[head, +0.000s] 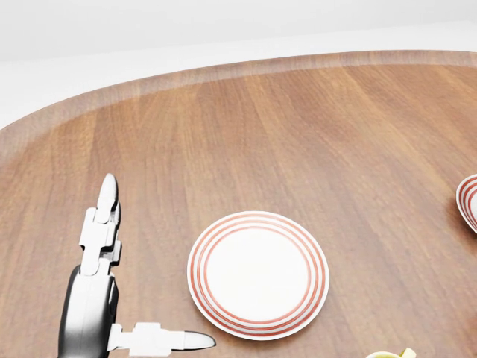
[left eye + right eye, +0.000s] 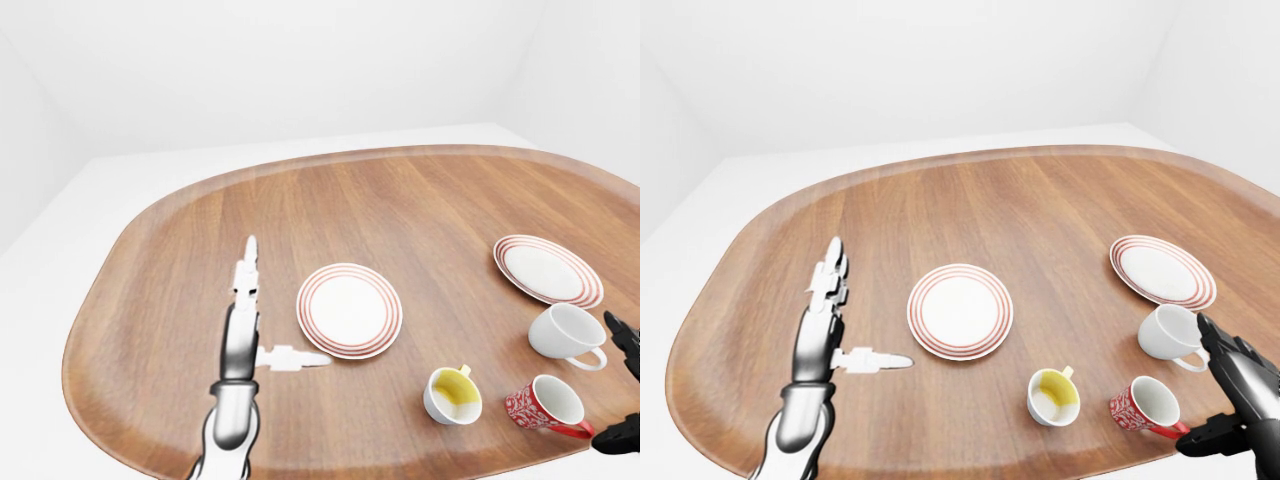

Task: Put the red mug on the left plate.

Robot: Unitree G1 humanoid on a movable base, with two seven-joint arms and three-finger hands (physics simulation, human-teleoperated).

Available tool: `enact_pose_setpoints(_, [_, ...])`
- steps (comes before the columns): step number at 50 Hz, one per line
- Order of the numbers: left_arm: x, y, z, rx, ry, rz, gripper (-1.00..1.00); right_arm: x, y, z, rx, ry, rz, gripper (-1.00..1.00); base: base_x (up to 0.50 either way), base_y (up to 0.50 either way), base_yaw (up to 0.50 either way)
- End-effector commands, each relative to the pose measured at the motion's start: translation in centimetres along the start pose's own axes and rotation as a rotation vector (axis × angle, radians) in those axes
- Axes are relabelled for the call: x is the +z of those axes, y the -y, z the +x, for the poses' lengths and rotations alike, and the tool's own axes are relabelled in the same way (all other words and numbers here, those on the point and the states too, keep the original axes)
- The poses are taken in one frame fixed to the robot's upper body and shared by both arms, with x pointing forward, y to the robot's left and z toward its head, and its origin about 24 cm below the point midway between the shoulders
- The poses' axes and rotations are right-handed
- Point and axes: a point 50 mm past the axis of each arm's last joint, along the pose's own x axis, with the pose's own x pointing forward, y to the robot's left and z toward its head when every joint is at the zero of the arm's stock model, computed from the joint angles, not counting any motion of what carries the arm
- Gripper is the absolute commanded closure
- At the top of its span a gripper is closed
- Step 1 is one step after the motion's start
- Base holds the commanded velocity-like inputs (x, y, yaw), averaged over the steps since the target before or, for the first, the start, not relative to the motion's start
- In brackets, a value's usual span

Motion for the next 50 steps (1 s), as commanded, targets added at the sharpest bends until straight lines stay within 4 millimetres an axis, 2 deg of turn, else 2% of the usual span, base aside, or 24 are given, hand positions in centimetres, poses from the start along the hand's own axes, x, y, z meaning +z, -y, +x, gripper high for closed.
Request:
enact_pose_setpoints(1, [0.0,0.1,0.1,-0.003,-0.001,0.003,-1.0,0.4,0.2,1.0,-0.021,-0.034,-0.099,-1.0,0.0,0.0,0.0])
enact_pose_setpoints(4, [0.0,0.1,0.1,-0.003,-0.001,0.003,-1.0,0.4,0.2,1.0,-0.021,-0.031,-0.102,-1.0,0.0,0.0,0.0])
enact_pose_setpoints(6, [0.0,0.1,0.1,-0.005,-0.001,0.003,-1.0,-0.4,0.3,1.4,-0.05,-0.084,-0.158,-1.0,0.0,0.0,0.0])
enact_pose_setpoints(15, [0.0,0.1,0.1,-0.005,-0.002,0.003,-1.0,-0.6,-0.2,1.2,-0.031,-0.105,-0.203,-1.0,0.0,0.0,0.0])
enact_pose_setpoints(28, [0.0,0.2,0.1,-0.006,-0.002,0.004,-1.0,-0.3,0.0,1.4,-0.037,-0.088,-0.187,-1.0,0.0,0.0,0.0])
enact_pose_setpoints(34, [0.0,0.3,0.2,-0.007,-0.003,0.004,-1.0,-0.2,-0.7,2.0,-0.03,-0.081,-0.19,-1.0,0.0,0.0,0.0])
enact_pose_setpoints(42, [0.1,0.4,0.2,-0.009,-0.004,0.008,-1.0,0.4,-2.4,3.9,0.01,-0.05,-0.211,-1.0,0.0,0.0,0.0])
enact_pose_setpoints(50, [0.1,0.5,0.3,-0.014,-0.005,0.01,-1.0,0.4,-3.1,4.4,0.026,-0.044,-0.239,-1.0,0.0,0.0,0.0])
